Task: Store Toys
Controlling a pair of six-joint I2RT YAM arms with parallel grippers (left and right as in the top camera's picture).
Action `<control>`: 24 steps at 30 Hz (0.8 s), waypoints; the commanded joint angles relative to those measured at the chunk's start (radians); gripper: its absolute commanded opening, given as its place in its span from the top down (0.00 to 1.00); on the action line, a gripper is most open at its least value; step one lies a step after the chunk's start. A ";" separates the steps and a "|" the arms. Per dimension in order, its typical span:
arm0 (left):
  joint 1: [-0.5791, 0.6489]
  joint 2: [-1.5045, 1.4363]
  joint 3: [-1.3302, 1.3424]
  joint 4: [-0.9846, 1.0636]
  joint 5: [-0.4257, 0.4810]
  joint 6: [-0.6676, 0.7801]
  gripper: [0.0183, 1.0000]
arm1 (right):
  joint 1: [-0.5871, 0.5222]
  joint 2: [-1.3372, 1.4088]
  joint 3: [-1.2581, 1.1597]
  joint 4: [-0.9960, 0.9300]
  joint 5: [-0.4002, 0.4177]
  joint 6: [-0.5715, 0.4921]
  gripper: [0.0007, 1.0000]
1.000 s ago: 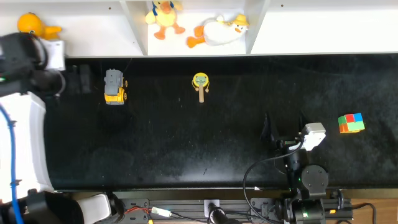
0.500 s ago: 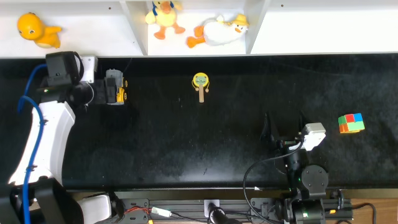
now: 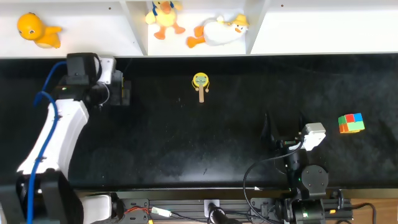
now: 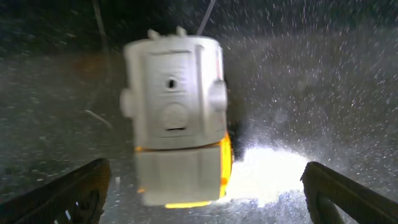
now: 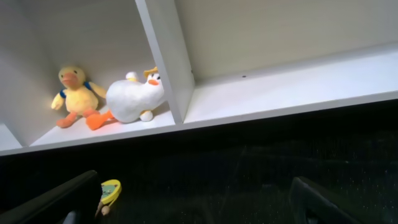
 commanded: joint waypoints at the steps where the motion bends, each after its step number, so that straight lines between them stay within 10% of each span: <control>1: -0.006 0.064 -0.012 0.005 -0.032 -0.026 0.00 | 0.005 -0.008 -0.014 0.005 -0.006 -0.004 0.01; 12: -0.006 0.124 -0.012 0.054 -0.032 -0.025 0.01 | 0.005 -0.008 -0.014 0.005 -0.006 -0.004 0.00; 24: -0.006 0.135 -0.014 0.053 -0.058 -0.025 0.28 | 0.005 -0.008 -0.014 0.005 -0.006 -0.004 0.00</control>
